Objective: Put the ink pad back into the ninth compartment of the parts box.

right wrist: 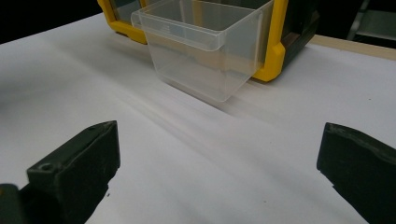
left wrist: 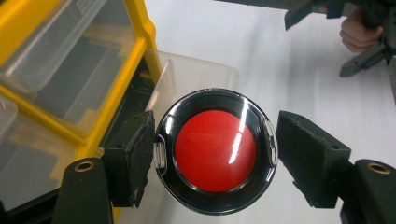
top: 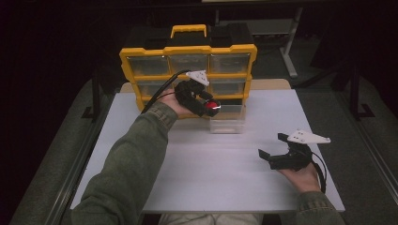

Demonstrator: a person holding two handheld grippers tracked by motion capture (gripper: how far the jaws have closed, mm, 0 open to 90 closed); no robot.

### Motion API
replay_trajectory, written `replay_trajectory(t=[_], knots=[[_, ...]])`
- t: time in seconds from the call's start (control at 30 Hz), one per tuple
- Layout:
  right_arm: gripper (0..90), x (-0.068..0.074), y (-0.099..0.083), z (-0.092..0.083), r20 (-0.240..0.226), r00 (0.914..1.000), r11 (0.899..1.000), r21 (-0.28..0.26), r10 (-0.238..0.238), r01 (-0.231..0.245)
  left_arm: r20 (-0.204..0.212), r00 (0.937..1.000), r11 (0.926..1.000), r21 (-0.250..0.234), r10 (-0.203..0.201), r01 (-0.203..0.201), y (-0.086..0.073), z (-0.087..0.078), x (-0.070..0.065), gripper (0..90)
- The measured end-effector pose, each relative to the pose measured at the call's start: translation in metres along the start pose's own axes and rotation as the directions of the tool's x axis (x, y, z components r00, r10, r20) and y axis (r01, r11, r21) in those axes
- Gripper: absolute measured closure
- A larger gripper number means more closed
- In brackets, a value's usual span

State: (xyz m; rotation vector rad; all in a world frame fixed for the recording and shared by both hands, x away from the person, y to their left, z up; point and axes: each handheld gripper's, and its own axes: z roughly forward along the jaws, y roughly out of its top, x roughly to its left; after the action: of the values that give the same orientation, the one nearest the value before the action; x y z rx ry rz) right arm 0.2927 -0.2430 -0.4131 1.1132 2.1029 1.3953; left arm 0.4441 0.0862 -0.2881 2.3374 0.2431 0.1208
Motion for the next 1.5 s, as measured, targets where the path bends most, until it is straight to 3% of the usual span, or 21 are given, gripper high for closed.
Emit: replay_trajectory(t=[0.33, 0.6, 0.67, 1.0, 1.5], knots=[[0.0, 0.000, 0.000, -0.001, -0.002, 1.0000, 1.000, -0.001, -0.005, 0.005, -0.002, 1.0000, 0.9998, 0.020, 0.008, -0.008, 0.011, 0.014, 0.006, 29.9], [0.0, 0.000, 0.000, -0.001, -0.002, 1.0000, 1.000, -0.001, -0.006, 0.006, -0.020, 0.9997, 0.9977, 0.067, -0.015, 0.016, 0.012, 0.028, 0.018, 29.9], [0.0, 0.000, 0.000, -0.001, -0.003, 1.0000, 1.000, -0.001, -0.004, 0.004, -0.015, 0.9996, 0.9980, 0.059, -0.022, 0.023, 0.012, 0.031, 0.020, 29.9], [0.0, 0.000, -0.001, -0.002, -0.003, 1.0000, 1.000, -0.001, -0.005, 0.005, 0.008, 0.9994, 0.9957, 0.087, -0.032, 0.031, 0.010, 0.047, 0.023, 29.9], [0.0, 0.000, 0.000, -0.003, -0.004, 1.0000, 1.000, -0.008, -0.004, 0.004, 0.009, 0.9994, 0.9914, 0.127, -0.034, 0.033, 0.015, 0.068, 0.026, 29.9]])
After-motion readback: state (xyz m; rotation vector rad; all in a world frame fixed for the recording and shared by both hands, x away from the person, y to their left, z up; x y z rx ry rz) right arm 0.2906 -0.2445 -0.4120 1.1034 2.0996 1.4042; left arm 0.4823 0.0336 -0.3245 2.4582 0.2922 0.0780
